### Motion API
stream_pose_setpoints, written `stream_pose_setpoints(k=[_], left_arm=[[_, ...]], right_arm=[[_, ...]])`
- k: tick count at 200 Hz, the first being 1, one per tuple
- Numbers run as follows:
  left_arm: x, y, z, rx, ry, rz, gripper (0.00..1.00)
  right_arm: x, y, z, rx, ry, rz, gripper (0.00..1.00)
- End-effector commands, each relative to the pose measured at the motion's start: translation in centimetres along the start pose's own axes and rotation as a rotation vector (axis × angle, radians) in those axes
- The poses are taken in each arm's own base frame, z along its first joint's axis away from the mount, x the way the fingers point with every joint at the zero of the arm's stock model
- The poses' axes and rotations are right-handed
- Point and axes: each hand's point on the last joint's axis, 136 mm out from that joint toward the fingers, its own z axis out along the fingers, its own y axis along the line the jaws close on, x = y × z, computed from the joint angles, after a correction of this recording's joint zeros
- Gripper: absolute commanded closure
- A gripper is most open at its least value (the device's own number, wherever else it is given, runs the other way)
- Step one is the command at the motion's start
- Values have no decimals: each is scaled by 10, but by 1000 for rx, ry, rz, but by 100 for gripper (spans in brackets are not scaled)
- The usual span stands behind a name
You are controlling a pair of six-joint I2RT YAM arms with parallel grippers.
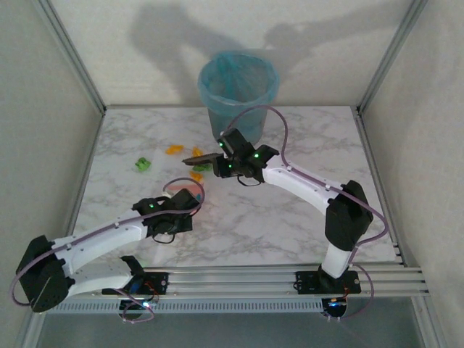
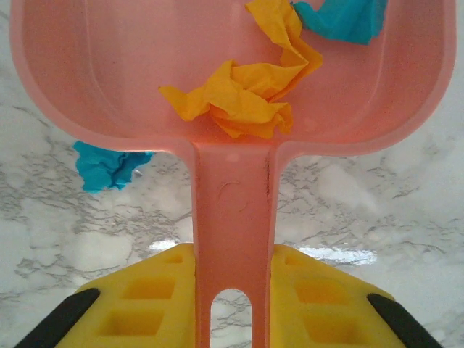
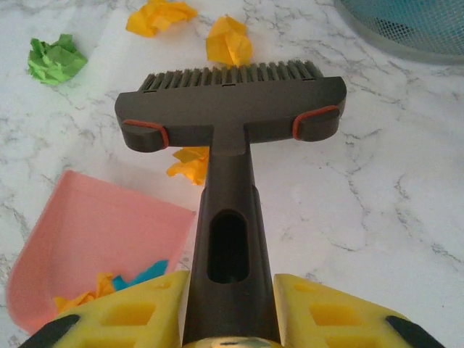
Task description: Sweep away the paper scraps from the table
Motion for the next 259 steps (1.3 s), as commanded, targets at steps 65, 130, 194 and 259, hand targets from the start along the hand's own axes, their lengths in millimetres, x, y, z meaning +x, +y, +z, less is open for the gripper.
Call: stream_pose_setpoints(k=[65, 130, 194, 259], left_arm=[[-5, -10, 28, -32, 3, 4, 100], [-15, -8, 34, -50, -3, 9, 100], [-13, -21, 40, -8, 24, 54, 100], [-9, -46, 41, 40, 33, 124, 100]], right_arm=[[19, 10, 2, -33, 36, -29, 100], [40, 2, -13, -39, 48, -17, 100], [67, 11, -42, -181, 76, 53, 100], [64, 8, -75, -224, 19, 147, 100]])
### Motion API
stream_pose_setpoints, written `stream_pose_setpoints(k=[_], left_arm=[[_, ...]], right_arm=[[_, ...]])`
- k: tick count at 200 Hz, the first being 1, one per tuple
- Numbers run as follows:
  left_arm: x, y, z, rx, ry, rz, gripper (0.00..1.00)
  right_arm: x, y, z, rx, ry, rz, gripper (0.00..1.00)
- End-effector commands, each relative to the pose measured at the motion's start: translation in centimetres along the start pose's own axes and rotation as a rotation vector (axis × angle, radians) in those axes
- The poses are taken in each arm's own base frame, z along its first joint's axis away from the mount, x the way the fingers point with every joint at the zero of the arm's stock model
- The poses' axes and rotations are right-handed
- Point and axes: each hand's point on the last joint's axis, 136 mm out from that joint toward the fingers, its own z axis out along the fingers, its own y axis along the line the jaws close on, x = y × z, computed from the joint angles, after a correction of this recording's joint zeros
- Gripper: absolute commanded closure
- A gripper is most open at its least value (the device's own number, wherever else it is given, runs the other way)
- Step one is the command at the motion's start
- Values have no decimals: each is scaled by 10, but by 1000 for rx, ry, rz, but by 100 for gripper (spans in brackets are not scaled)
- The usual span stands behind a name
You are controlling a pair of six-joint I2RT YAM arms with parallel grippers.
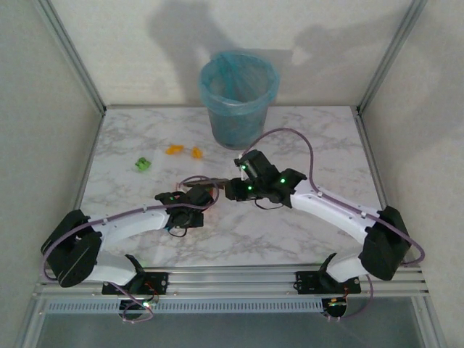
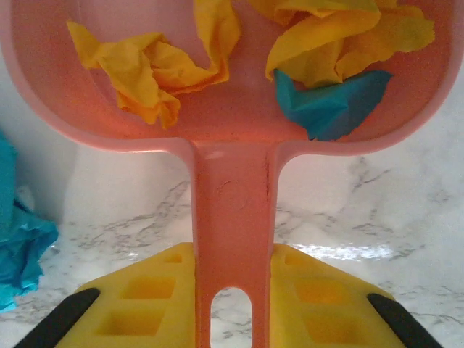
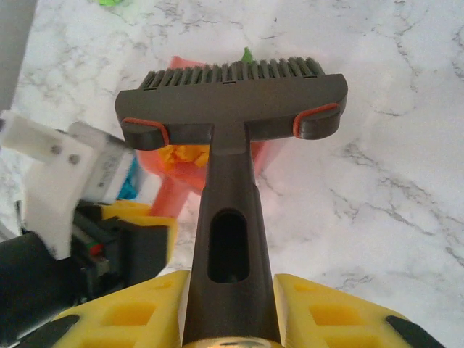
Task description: Sweep away the paper scraps from the table
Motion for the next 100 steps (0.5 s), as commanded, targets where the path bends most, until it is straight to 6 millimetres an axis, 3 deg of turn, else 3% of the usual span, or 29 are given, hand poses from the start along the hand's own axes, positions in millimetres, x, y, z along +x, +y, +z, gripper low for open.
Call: stream_pose_setpoints(k=[1, 61, 100], left_arm=[[-1, -16, -2, 36, 7, 44, 100], [-6, -29, 0, 57, 1, 73, 100], [-8, -39, 4, 53, 14, 100, 100]], right_arm=[[-10, 9, -18, -35, -57, 32, 100], [-21, -23, -52, 32, -168, 99, 100], [-24, -68, -75, 197, -257, 99, 100]])
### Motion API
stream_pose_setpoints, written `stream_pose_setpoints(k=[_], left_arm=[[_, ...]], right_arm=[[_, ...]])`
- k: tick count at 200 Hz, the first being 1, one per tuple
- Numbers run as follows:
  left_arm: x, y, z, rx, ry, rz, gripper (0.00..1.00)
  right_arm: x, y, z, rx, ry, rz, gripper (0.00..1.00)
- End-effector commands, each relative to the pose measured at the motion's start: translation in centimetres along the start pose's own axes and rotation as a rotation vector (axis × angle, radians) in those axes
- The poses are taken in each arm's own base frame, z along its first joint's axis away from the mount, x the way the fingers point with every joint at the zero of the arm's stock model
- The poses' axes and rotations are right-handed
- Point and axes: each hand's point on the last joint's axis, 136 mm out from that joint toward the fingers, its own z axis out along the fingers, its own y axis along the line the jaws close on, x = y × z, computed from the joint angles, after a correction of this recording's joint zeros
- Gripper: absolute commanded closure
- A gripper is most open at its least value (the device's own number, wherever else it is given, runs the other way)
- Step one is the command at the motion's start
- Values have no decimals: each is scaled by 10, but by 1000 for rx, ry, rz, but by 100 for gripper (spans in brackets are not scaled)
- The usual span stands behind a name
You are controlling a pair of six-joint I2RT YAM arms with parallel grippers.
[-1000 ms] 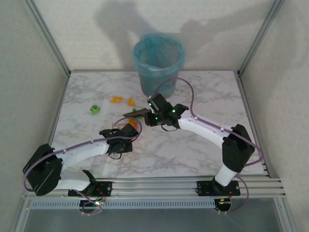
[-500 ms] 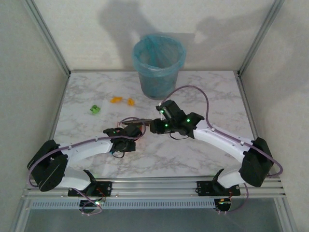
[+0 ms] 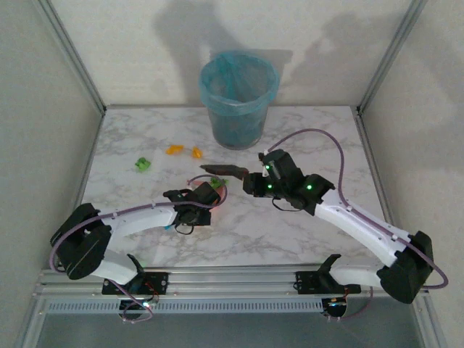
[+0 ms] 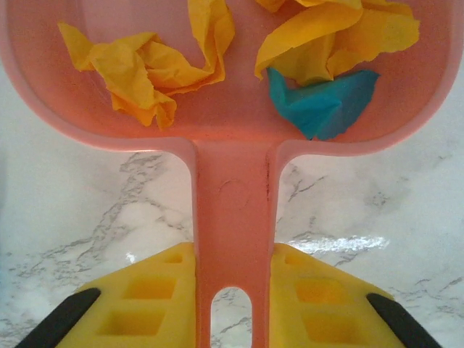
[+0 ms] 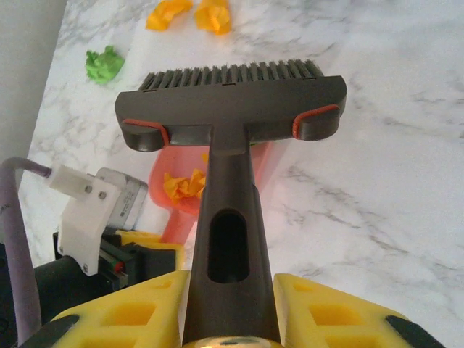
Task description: Sweep away the paper scraps from the table
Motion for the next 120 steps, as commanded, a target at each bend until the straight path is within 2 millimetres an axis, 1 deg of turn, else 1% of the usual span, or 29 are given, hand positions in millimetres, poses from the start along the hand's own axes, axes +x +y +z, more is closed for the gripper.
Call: stream_pose_setpoints(k=[1, 14, 17, 22, 37, 54, 79, 102, 120], left_arm=[[-3, -13, 0, 16, 6, 42, 100], [-3, -15, 0, 9, 9, 52, 100], [-3, -15, 1, 8, 9, 54, 100], [-3, -15, 1, 6, 11, 57, 100], [-4, -16, 2, 2, 16, 64, 100], [-4, -17, 4, -5, 24, 71, 100], [-4, -18, 7, -21, 37, 79, 100], [-4, -19, 9, -30, 47, 78, 100], [-5, -19, 10, -39, 47, 80, 100]], right_arm=[[-12, -33, -13, 124, -88, -11, 100], [-7, -47, -13, 176, -91, -32, 100], [-9, -57, -13, 201, -97, -21, 100], [-8, -63, -13, 220, -99, -21, 100], [-2, -79, -10, 272, -100, -34, 100], [1, -91, -5, 316, -105, -51, 100], [2, -100, 8, 350, -89, -68, 100], [0, -96, 18, 345, -67, -72, 100], [-7, -94, 22, 355, -71, -70, 100]])
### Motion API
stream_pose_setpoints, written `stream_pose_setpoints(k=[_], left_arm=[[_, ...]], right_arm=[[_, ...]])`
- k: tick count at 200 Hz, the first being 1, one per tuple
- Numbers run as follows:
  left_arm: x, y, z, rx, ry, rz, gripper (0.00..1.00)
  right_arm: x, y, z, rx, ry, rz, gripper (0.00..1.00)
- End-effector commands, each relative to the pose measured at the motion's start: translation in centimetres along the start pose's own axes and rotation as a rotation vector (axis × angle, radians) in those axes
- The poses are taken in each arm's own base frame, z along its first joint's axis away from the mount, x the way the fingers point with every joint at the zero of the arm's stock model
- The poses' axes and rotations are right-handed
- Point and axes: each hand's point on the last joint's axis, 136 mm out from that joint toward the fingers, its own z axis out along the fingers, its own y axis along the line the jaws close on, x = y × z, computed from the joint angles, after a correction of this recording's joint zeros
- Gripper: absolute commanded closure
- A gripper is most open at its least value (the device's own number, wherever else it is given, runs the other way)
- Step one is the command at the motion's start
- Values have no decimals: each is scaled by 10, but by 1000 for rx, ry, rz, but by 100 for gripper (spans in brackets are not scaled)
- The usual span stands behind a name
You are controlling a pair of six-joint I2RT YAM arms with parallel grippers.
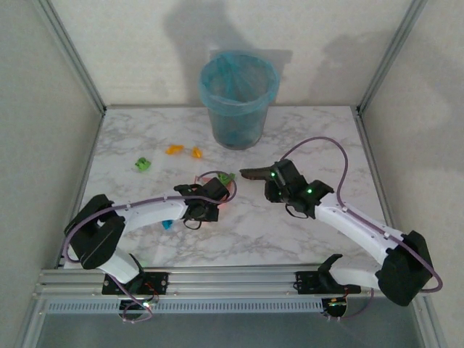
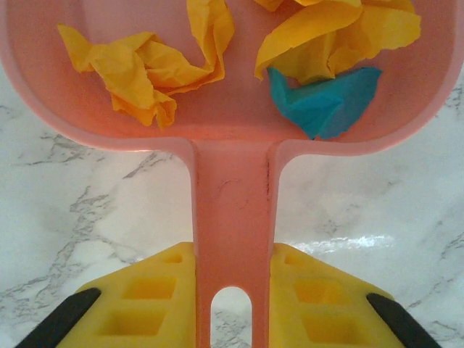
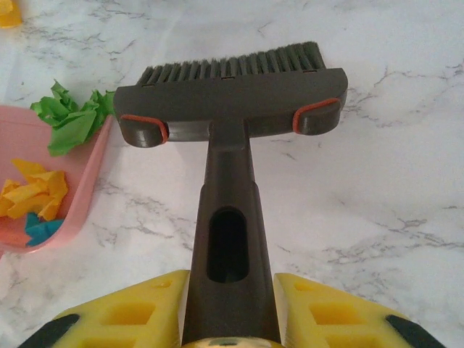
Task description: Sweep away the paper scraps from the table
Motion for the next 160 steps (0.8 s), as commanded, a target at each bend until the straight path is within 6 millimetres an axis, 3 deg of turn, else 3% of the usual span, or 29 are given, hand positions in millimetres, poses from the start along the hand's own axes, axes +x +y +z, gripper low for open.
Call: stream_pose_setpoints(k=[1, 51, 74, 160], left_arm=[[8, 3, 3, -38, 40, 35, 100], [7, 4, 8, -72, 52, 54, 100], [6, 3, 10, -77, 57, 61, 100], [2, 10, 19, -96, 52, 55, 100]], right_arm=[[-23, 6, 0, 4, -55, -1, 100], [-30, 29, 21, -32, 8, -19, 100], [-21, 40, 29, -58, 65, -47, 100], [17, 51, 5, -183, 151, -80, 100]])
